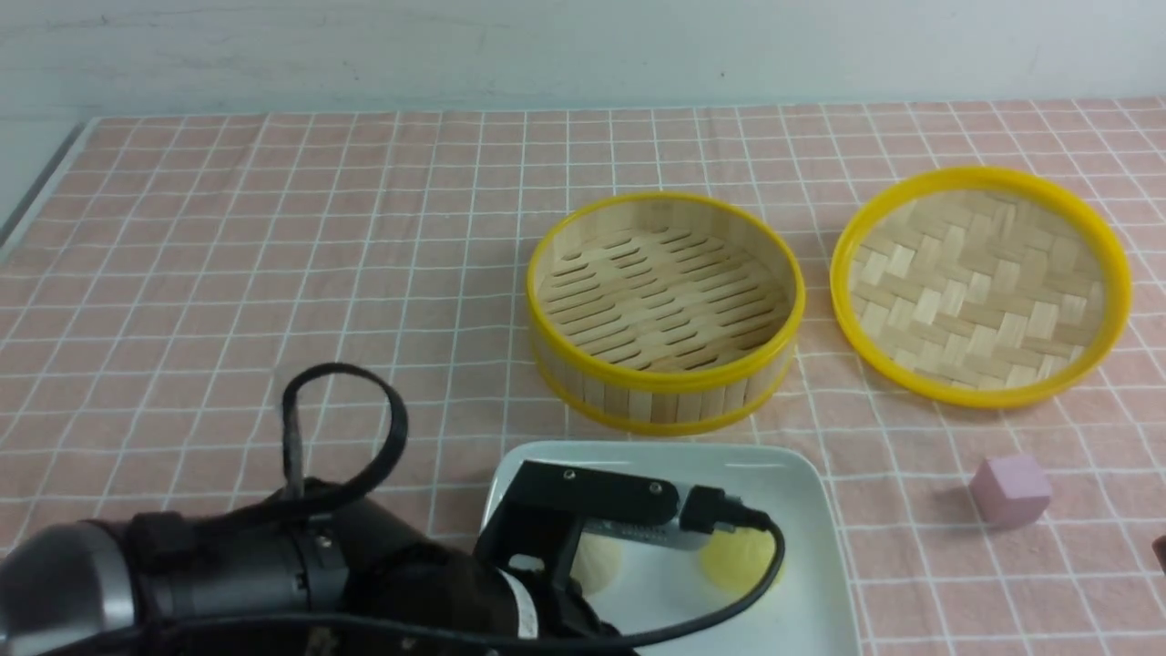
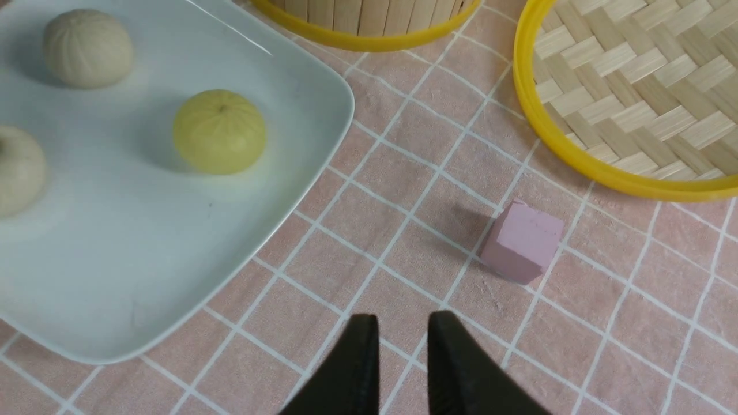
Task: Put the steamed buns into the plate on the pink tablecloth.
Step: 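Carry the bun from the bamboo steamer to the plate with the left gripper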
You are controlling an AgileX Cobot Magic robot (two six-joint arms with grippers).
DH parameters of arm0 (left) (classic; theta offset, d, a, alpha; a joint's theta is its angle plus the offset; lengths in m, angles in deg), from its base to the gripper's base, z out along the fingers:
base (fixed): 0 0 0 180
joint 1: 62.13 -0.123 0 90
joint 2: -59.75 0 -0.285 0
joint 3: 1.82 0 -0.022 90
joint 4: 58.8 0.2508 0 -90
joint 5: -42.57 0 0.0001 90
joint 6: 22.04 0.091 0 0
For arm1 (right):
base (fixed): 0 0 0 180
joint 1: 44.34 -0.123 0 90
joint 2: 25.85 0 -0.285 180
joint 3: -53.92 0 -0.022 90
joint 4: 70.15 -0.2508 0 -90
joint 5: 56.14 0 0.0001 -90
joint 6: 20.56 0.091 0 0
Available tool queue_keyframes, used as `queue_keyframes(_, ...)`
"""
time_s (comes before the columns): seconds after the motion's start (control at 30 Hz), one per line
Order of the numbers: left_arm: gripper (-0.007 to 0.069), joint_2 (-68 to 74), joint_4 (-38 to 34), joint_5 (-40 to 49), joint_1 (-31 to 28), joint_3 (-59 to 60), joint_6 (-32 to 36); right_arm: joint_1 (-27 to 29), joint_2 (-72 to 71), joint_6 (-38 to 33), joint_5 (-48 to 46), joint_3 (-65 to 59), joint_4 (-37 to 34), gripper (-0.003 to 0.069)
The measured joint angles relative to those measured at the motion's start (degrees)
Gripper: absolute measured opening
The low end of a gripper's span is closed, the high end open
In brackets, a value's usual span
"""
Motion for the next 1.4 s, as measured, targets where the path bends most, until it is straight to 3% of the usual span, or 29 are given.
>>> queue_keyframes(0.37, 0.0029, -2.62, -0.23, -0.85, 0.00, -10.16, -0.13, 0.00, 0.00, 0.00, -0.12, 0.00, 0.00, 0.0160)
queue_keyframes(0.87, 0.0060, 11.15, 0.34, -2.81, 0.00, -10.43, -0.13, 0.00, 0.00, -0.06, -2.69, 0.05, -0.63, 0.0171)
queue_keyframes(1.0, 0.0136, 10.62, 0.34, -2.85, 0.00, -10.48, -0.13, 0.00, -0.72, -1.65, -8.98, 2.04, -2.83, 0.0074)
queue_keyframes(1.07, 0.0215, 9.05, 0.34, -2.68, 0.00, -10.48, -0.13, 0.00, -2.22, -2.45, -15.20, 4.83, -4.72, -0.0004)
queue_keyframes(1.23, 0.0372, 4.49, 2.69, -2.44, 0.00, -10.48, -0.13, 0.00, -8.06, -2.87, -22.04, 9.09, -7.30, -0.0013)
queue_keyframes(1.4, 0.0444, 1.45, 6.05, -1.70, 0.00, -10.48, -0.13, 0.00, -17.14, -2.82, -22.40, 7.23, -10.05, -0.0013)
